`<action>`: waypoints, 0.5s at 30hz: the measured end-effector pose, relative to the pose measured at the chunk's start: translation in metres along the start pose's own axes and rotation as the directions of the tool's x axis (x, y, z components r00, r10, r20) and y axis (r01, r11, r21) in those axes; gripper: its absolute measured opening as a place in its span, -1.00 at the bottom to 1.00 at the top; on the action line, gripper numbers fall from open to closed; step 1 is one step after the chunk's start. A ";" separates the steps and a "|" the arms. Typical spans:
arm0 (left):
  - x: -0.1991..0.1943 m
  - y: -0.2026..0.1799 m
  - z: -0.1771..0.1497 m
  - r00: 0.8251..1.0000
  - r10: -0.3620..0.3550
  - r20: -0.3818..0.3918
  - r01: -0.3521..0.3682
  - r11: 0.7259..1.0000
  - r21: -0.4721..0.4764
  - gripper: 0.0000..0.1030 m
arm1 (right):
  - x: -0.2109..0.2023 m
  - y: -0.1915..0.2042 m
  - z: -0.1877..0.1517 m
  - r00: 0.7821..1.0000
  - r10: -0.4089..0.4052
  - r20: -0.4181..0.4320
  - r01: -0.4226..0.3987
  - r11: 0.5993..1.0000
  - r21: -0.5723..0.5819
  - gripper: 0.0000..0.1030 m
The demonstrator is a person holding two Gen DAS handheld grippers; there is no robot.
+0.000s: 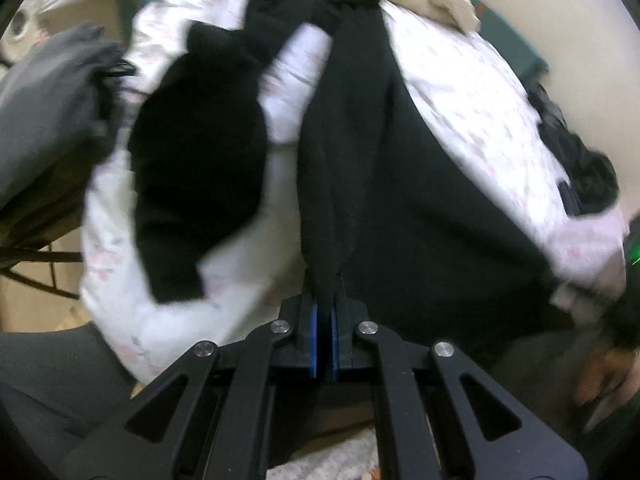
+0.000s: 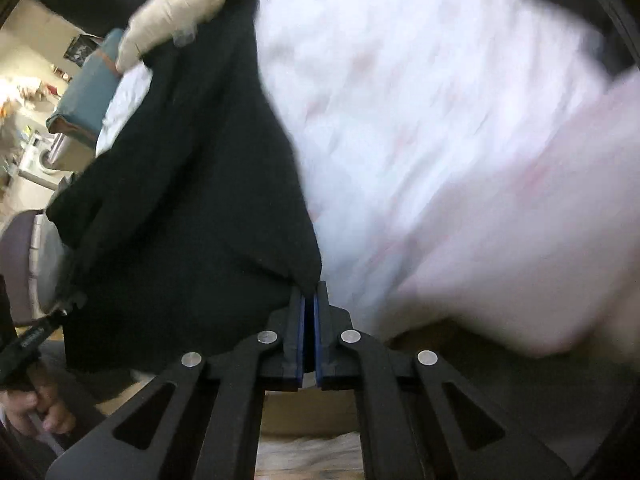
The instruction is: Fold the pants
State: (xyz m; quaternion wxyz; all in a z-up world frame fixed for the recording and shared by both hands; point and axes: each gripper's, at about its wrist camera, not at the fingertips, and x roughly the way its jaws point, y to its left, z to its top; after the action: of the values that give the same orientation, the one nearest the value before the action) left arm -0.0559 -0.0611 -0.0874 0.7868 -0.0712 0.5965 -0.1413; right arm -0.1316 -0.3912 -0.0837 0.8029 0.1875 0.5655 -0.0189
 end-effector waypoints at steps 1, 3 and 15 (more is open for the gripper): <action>0.004 -0.009 -0.002 1.000 -0.014 -0.016 0.014 1.000 0.019 -0.94 | -0.019 -0.002 0.004 0.998 -0.055 0.037 0.056 0.998 -0.023 -0.96; 0.013 -0.035 -0.006 0.998 -0.040 -0.046 0.044 0.997 0.069 -0.94 | -0.054 -0.014 0.013 0.981 -0.163 0.102 0.169 0.984 -0.059 -0.96; 0.120 -0.157 -0.053 0.979 0.070 -0.190 0.001 0.935 0.353 -0.92 | -0.017 -0.012 0.016 0.891 -0.452 0.035 0.453 0.884 -0.117 -0.96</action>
State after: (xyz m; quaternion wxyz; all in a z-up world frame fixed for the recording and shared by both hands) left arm -0.0990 -0.2444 -0.1679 0.7254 0.0957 0.6386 -0.2382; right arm -0.1261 -0.4105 -0.0665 0.7883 0.0013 0.5909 -0.1716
